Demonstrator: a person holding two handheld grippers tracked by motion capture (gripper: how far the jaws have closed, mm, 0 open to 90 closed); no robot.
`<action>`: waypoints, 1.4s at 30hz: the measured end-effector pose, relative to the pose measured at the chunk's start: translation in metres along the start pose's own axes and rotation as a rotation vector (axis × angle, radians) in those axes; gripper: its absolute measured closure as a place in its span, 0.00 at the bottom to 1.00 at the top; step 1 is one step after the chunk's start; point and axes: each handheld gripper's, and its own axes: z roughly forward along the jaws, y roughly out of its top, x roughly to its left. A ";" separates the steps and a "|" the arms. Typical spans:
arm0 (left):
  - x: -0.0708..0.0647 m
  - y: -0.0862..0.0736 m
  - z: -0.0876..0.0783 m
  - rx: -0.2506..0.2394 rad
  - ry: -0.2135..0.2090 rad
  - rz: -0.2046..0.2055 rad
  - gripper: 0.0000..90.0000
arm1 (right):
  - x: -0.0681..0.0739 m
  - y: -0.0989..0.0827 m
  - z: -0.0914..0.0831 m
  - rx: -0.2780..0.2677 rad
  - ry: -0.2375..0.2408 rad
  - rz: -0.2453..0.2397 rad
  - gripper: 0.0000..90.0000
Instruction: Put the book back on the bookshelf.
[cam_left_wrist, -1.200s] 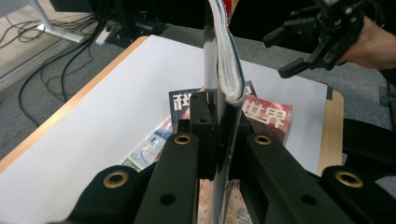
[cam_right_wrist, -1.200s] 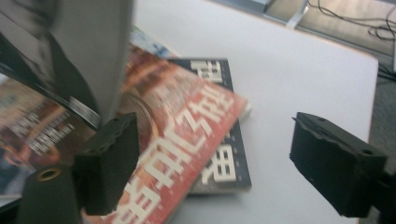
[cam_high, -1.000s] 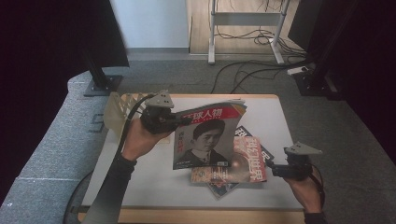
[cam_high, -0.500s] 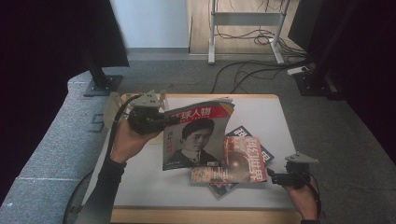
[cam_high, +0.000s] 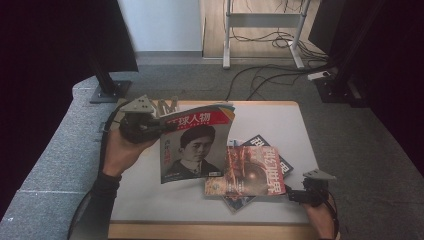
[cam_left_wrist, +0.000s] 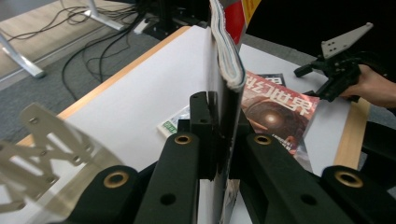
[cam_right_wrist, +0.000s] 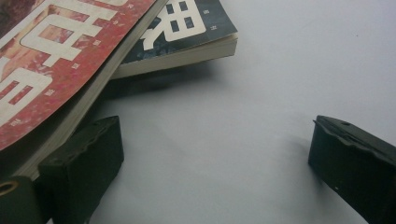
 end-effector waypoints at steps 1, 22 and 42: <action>0.001 -0.001 -0.002 0.000 0.005 -0.003 0.96 | 0.000 0.000 0.000 0.002 -0.002 -0.004 0.03; 0.030 -0.023 -0.048 0.014 0.123 -0.102 0.96 | 0.002 -0.001 0.000 -0.010 -0.013 -0.011 0.03; 0.061 -0.052 -0.104 -0.005 0.264 -0.233 0.96 | 0.001 -0.002 0.000 -0.011 -0.013 -0.012 0.03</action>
